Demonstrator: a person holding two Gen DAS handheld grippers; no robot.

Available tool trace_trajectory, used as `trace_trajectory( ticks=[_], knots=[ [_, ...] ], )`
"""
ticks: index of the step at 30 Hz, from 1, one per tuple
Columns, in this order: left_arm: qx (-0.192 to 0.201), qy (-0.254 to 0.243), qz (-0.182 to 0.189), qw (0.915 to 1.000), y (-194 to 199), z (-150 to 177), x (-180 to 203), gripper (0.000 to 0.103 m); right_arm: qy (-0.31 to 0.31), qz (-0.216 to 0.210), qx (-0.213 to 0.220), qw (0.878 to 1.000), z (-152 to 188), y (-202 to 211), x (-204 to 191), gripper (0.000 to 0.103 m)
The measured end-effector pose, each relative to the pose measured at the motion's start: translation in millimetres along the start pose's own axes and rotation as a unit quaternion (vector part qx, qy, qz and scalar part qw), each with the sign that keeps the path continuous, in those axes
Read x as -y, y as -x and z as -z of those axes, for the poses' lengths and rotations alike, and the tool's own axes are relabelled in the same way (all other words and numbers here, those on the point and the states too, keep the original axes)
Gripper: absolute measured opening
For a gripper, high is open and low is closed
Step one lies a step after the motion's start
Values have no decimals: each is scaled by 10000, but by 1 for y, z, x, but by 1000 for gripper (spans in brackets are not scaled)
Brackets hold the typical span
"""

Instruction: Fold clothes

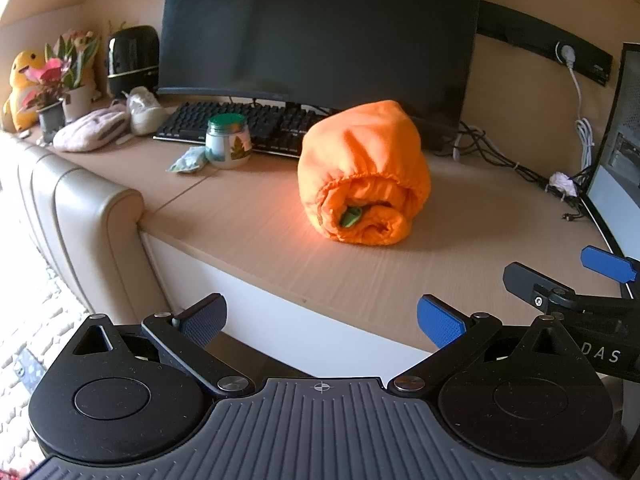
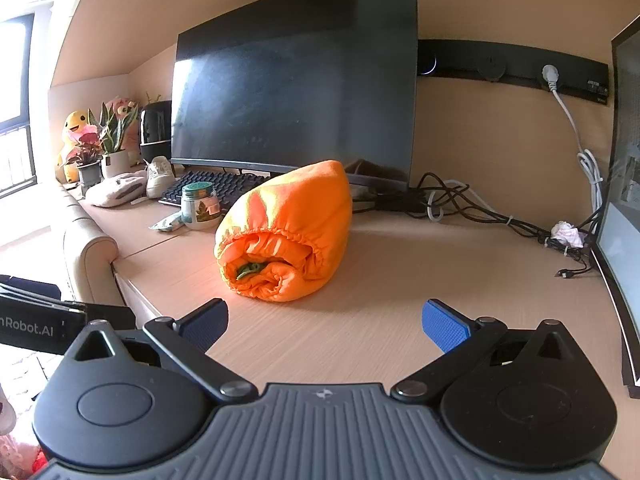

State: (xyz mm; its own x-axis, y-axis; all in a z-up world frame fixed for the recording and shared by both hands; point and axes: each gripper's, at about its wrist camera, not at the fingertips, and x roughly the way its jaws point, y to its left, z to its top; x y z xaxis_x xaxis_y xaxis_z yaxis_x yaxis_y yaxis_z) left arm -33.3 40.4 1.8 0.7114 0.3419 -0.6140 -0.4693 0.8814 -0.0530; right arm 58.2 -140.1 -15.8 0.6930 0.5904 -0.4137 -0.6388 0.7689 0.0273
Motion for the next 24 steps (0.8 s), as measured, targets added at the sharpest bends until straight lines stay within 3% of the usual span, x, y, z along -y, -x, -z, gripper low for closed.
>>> trace_trajectory(
  ticks=[24],
  knots=[
    [-109, 41, -22, 9999, -2, 2, -3, 103, -15, -92, -111, 9999, 2, -3, -3, 103]
  ],
)
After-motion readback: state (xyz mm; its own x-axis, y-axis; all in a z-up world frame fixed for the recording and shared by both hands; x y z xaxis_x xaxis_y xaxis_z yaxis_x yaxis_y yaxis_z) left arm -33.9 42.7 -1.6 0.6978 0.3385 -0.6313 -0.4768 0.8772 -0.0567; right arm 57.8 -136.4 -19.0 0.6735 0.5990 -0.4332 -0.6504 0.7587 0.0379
